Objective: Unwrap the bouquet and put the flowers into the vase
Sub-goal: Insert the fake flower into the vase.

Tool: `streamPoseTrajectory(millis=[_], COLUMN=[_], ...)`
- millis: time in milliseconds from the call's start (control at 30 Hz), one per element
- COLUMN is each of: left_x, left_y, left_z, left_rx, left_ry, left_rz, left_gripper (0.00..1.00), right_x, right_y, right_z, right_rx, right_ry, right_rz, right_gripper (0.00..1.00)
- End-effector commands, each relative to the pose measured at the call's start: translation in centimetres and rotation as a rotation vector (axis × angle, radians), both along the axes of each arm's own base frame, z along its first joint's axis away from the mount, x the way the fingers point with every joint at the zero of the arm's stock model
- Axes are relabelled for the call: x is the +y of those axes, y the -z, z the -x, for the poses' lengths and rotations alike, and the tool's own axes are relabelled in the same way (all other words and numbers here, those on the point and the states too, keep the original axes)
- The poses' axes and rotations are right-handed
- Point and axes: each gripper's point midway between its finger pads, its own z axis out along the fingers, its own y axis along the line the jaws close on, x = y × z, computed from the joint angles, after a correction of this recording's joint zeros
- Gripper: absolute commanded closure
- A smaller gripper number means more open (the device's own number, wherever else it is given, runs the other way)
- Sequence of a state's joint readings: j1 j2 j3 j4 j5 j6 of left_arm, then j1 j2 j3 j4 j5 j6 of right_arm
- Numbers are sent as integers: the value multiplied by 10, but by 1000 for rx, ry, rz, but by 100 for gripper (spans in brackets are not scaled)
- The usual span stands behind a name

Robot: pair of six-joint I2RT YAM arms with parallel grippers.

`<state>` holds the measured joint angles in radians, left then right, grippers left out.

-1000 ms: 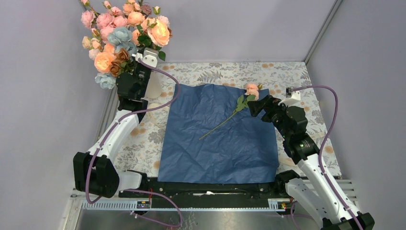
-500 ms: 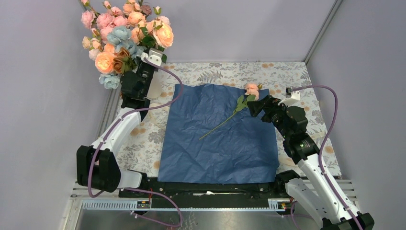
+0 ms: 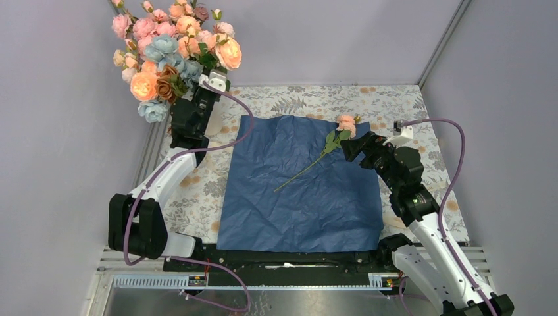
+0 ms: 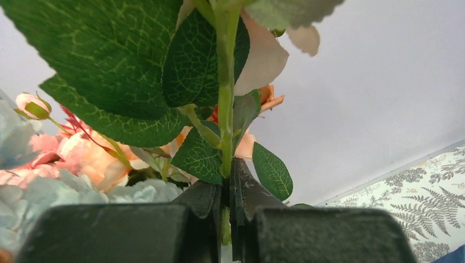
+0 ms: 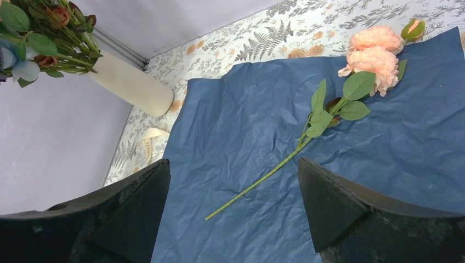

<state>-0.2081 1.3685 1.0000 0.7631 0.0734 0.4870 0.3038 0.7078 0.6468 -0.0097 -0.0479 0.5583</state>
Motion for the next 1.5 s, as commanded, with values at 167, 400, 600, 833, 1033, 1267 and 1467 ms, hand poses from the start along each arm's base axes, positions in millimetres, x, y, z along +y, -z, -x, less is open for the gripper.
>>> streamPoseTrajectory(millis=[167, 400, 600, 833, 1033, 1267, 1467], left_x=[12, 14, 17, 21, 22, 27, 35], left_y=[32, 44, 60, 64, 68, 80, 84], left_z=[-12, -14, -21, -24, -25, -29, -33], left_rx=[66, 96, 137, 156, 173, 212, 236], left_ry=[-58, -64, -89, -103, -103, -119, -160], left_rz=[10, 35, 48, 110, 141, 161, 183], left_gripper=[100, 100, 100, 100, 100, 100, 100], right_x=[2, 3, 5, 7, 9, 12, 14], right_y=[-14, -16, -17, -18, -17, -17, -17], right_z=[3, 4, 5, 7, 8, 9, 10], right_rx=[-50, -52, -51, -48, -40, -39, -35], right_ry=[-17, -27, -36, -47, -58, -75, -86], right_rz=[-33, -42, -49, -62, -68, -73, -78], right_gripper=[8, 8, 8, 8, 8, 8, 8])
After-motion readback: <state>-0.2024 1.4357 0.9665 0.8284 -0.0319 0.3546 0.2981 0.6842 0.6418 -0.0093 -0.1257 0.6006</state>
